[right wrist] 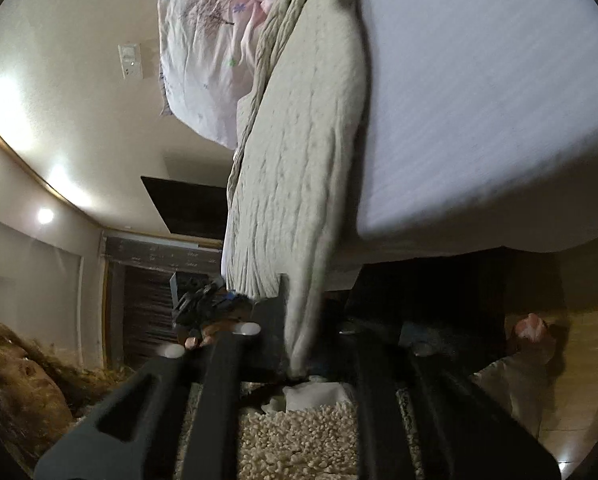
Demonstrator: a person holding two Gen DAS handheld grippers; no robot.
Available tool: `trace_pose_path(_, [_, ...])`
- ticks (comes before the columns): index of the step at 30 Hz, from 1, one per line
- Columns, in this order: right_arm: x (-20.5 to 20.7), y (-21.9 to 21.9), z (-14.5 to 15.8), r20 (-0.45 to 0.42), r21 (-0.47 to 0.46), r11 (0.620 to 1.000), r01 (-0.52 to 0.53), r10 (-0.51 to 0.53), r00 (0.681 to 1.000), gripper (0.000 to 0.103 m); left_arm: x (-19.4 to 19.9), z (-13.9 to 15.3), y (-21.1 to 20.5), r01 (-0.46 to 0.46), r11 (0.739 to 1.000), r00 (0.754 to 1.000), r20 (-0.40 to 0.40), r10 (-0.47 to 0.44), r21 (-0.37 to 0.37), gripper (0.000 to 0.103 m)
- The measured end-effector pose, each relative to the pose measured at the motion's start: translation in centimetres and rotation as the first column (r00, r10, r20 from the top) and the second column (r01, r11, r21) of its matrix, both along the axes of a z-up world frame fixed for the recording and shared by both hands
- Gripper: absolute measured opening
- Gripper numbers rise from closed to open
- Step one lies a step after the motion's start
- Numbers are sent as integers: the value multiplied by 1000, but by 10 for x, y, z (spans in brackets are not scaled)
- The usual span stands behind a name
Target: Fold small clothes
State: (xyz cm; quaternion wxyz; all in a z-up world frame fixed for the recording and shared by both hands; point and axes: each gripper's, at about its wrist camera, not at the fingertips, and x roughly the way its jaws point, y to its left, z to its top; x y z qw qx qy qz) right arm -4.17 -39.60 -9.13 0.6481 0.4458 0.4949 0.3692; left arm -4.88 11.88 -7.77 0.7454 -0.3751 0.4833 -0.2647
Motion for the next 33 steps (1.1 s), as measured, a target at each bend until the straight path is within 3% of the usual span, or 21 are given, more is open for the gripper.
trace_pose_path(2, [-1, -2, 13, 35, -6, 1000, 6, -6, 999, 7, -3, -3, 0, -34, 997, 999, -14, 33, -66, 7])
trace_pose_path(6, [8, -7, 59, 160, -24, 999, 38, -33, 987, 6, 3, 28, -4, -55, 996, 996, 63, 60, -77, 7])
trace_pose_path(11, [72, -13, 155, 416, -53, 986, 155, -120, 902, 6, 64, 100, 5, -100, 994, 964, 242, 108, -46, 7])
trace_pose_path(13, [111, -13, 182, 482, -22, 977, 210, -174, 859, 6, 107, 132, 15, -176, 983, 928, 323, 186, -58, 7])
trace_pose_path(16, [183, -15, 192, 499, 17, 953, 301, -269, 824, 6, 176, 155, 17, -288, 956, 883, 374, 285, -50, 7])
trace_pose_path(19, [257, -6, 165, 433, -93, 908, 409, -333, 838, 6, 248, 147, 1, -339, 939, 881, 367, 298, 52, 7])
trace_pose_path(20, [285, 2, 144, 378, -209, 873, 441, -343, 860, 10, 264, 139, -2, -337, 938, 895, 338, 290, 86, 7])
trace_pose_path(21, [306, 8, 123, 312, -325, 833, 447, -352, 882, 18, 287, 123, -6, -313, 941, 926, 261, 273, 125, 7])
trace_pose_path(23, [328, 11, 95, 210, -477, 764, 435, -382, 900, 30, 306, 100, -5, -264, 958, 960, 123, 250, 111, 7])
trace_pose_path(25, [327, 2, 91, 213, -463, 754, 466, -415, 884, 42, 302, 97, 8, -247, 969, 964, 108, 243, 26, 8])
trace_pose_path(26, [323, -2, 95, 237, -454, 741, 495, -435, 869, 67, 294, 103, 15, -253, 967, 960, 133, 247, 26, 19])
trace_pose_path(27, [316, -7, 104, 276, -469, 695, 544, -470, 838, 93, 286, 111, 25, -268, 963, 951, 167, 259, 32, 48])
trace_pose_path(28, [307, -12, 113, 321, -455, 671, 585, -490, 811, 96, 282, 118, 34, -290, 956, 942, 185, 278, 37, 62])
trace_pose_path(29, [300, -14, 118, 348, -429, 679, 596, -485, 802, 96, 279, 122, 45, -325, 945, 929, 200, 311, 44, 76])
trace_pose_path(30, [295, -14, 123, 361, -402, 703, 587, -467, 807, 96, 272, 123, 57, -350, 934, 922, 201, 331, 68, 76])
trace_pose_path(32, [286, -13, 127, 358, -377, 734, 565, -447, 820, 96, 274, 111, 63, -333, 936, 938, 138, 317, 112, 73])
trace_pose_path(33, [285, -13, 127, 353, -369, 749, 550, -434, 829, 96, 276, 103, 62, -319, 939, 946, 100, 308, 130, 68])
